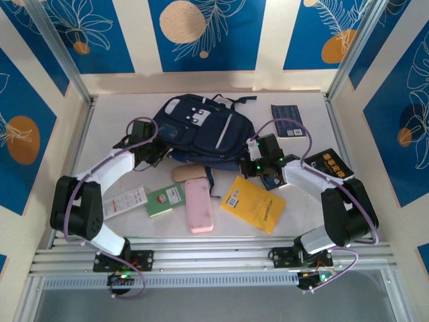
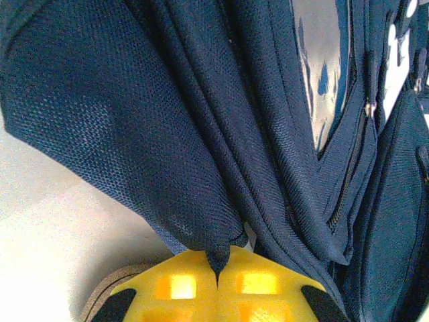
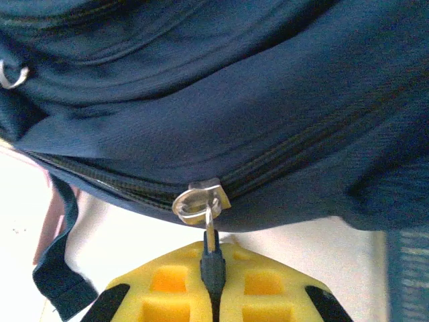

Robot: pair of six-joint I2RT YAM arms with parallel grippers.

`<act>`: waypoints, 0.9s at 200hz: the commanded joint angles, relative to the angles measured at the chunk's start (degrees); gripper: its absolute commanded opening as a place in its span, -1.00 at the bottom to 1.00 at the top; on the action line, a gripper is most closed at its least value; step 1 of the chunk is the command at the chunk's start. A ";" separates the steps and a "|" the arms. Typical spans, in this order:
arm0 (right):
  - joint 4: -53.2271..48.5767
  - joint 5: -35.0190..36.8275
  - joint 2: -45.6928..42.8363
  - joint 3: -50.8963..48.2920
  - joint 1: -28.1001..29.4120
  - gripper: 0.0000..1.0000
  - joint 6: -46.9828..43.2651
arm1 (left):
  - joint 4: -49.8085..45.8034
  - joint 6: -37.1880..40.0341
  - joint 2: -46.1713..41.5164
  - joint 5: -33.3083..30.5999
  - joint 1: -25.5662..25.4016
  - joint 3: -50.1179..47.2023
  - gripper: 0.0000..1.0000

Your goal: Pack the student bag

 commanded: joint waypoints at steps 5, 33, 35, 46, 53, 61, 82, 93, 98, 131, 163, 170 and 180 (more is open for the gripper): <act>-5.36 2.21 -1.40 3.01 -2.55 -1.00 -1.28 | 0.30 1.36 0.72 -3.90 2.05 2.47 -1.00; -6.57 2.32 -0.55 5.52 -2.94 -1.00 -2.58 | -0.16 1.74 1.89 -3.55 2.42 3.63 -1.00; -6.63 2.32 -0.65 5.72 -2.80 -1.00 -2.64 | -0.24 1.91 2.04 -3.48 2.41 3.90 -1.00; -7.35 1.98 -1.62 6.81 -1.46 -1.00 -3.27 | -0.47 3.33 3.13 -2.50 2.40 5.96 -1.00; -8.23 1.86 -2.52 7.73 -0.16 -1.00 -3.83 | -1.64 4.68 4.31 -1.88 2.38 8.17 -1.00; -9.77 2.66 -3.65 9.19 1.74 -1.00 -4.32 | -3.44 6.55 5.80 -1.26 2.38 11.22 -1.00; -15.41 4.75 -5.62 14.52 6.34 -1.00 -2.67 | -8.81 12.12 10.01 -0.13 2.39 20.58 -1.00; -18.25 4.67 -6.16 17.26 8.79 -1.00 -1.96 | -10.53 14.27 11.89 0.35 2.48 24.59 -1.00; -19.10 5.00 -6.39 18.06 10.03 -1.00 -1.95 | -11.45 15.05 12.79 0.91 2.61 26.55 -1.00; -23.10 8.35 -4.73 24.51 18.69 -1.00 4.51 | -17.83 17.35 17.83 7.45 4.28 37.42 -0.24; -22.10 9.25 1.90 26.88 24.44 -1.00 13.77 | -17.97 13.06 12.13 9.57 6.28 31.48 0.08; -20.52 9.43 3.22 26.17 25.30 -1.00 15.29 | -18.26 11.66 10.31 10.20 6.58 29.37 0.10; -18.16 9.47 5.00 24.78 25.83 -1.00 17.63 | -19.80 10.52 7.66 10.21 6.84 26.85 0.14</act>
